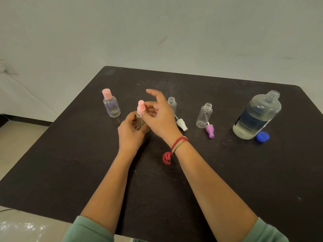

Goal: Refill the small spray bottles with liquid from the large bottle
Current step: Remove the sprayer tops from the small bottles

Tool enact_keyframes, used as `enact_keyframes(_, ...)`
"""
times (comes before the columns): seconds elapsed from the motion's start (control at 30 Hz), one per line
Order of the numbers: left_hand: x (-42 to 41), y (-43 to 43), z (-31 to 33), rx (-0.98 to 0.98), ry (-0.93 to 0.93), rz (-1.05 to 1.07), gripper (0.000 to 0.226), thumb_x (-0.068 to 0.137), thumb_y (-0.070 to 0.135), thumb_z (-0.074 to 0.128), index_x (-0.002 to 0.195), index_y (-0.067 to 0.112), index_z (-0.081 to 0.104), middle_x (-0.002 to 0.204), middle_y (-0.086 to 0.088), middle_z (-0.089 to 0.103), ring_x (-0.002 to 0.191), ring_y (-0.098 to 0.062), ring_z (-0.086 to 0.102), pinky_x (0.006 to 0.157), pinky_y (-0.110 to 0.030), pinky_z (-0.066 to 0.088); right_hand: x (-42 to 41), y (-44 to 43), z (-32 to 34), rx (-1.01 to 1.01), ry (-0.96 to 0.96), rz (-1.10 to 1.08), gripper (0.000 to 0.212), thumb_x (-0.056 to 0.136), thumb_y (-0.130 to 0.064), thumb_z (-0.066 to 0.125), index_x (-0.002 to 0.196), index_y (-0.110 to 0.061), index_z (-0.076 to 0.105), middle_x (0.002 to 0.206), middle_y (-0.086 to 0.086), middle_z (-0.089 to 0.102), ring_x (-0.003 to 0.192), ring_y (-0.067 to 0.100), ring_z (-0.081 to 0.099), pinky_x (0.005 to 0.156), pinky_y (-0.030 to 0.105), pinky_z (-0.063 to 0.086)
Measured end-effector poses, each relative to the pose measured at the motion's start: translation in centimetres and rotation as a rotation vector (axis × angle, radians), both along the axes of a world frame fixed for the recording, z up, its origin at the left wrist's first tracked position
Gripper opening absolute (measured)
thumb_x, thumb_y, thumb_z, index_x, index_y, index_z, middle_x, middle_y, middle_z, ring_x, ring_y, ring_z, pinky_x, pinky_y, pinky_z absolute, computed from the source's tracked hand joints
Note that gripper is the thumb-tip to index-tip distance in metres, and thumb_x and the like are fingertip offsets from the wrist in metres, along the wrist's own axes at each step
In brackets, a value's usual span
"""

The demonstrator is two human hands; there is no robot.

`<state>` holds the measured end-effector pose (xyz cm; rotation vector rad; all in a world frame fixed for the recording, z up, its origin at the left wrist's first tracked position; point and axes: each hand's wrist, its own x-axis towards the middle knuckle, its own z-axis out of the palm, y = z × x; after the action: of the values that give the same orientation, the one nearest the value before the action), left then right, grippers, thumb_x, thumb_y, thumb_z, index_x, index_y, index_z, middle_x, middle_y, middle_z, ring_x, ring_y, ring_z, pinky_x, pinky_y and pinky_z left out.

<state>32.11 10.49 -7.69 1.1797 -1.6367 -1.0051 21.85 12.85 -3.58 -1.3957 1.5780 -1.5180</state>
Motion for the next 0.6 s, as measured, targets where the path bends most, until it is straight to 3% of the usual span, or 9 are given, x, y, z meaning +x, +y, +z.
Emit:
enact_keyframes(0.1, -0.1, 0.2, 0.2, -0.014, 0.000, 0.003, 0.027, 0.083, 0.009, 0.070, 0.106, 0.020, 0.062, 0.094, 0.007, 0.068, 0.086, 0.000, 0.065, 0.077, -0.019, 0.054, 0.1, -0.1, 0.2, 0.031, 0.077, 0.005, 0.067, 0.078, -0.018, 0.078, 0.135, -0.025, 0.042, 0.107, -0.005, 0.062, 0.098, 0.007, 0.061, 0.086, 0.020, 0.051)
enact_keyframes(0.2, -0.1, 0.0, 0.0, 0.005, -0.002, 0.008, 0.028, 0.081, 0.013, 0.072, 0.107, 0.020, 0.063, 0.095, 0.003, 0.069, 0.089, -0.012, 0.067, 0.082, -0.037, 0.057, 0.4, -0.3, 0.3, -0.004, 0.052, -0.087, 0.059, 0.079, -0.018, 0.077, 0.128, -0.021, 0.045, 0.088, -0.003, 0.060, 0.083, 0.010, 0.064, 0.079, 0.025, 0.054)
enact_keyframes(0.3, 0.0, -0.1, -0.1, 0.000, -0.014, 0.005, 0.028, 0.081, 0.013, 0.072, 0.106, 0.020, 0.063, 0.094, 0.004, 0.069, 0.090, -0.012, 0.066, 0.084, -0.040, 0.057, 0.4, -0.1, 0.1, -0.034, 0.018, -0.076, 0.048, 0.087, -0.021, 0.069, 0.129, -0.020, 0.045, 0.084, -0.006, 0.064, 0.083, 0.007, 0.066, 0.080, 0.021, 0.054)
enact_keyframes(0.4, 0.0, 0.0, -0.1, -0.023, -0.012, -0.003, 0.023, 0.082, 0.010, 0.070, 0.101, 0.021, 0.062, 0.089, 0.007, 0.068, 0.086, -0.007, 0.066, 0.081, -0.031, 0.056, 0.2, 0.5, -0.1, -0.013, 0.000, -0.010, 0.051, 0.091, -0.015, 0.063, 0.136, -0.022, 0.040, 0.100, -0.001, 0.069, 0.097, 0.008, 0.065, 0.091, 0.024, 0.052)
enact_keyframes(0.5, 0.0, 0.1, 0.2, -0.035, -0.018, 0.000, 0.025, 0.084, 0.005, 0.067, 0.102, 0.020, 0.061, 0.086, 0.013, 0.065, 0.079, 0.009, 0.063, 0.069, -0.010, 0.050, 0.7, 0.6, -0.3, -0.006, 0.117, -0.007, 0.068, 0.084, -0.017, 0.070, 0.142, -0.027, 0.035, 0.115, -0.003, 0.063, 0.107, 0.011, 0.061, 0.095, 0.029, 0.050)
enact_keyframes(0.6, 0.0, 0.1, 0.2, -0.020, -0.009, 0.009, 0.024, 0.084, 0.006, 0.068, 0.103, 0.018, 0.061, 0.087, 0.014, 0.064, 0.078, 0.010, 0.063, 0.066, -0.007, 0.047, 1.1, -0.1, 0.1, 0.000, 0.174, -0.123, 0.071, 0.076, -0.022, 0.078, 0.136, -0.027, 0.040, 0.101, -0.005, 0.056, 0.093, 0.012, 0.060, 0.083, 0.032, 0.054)
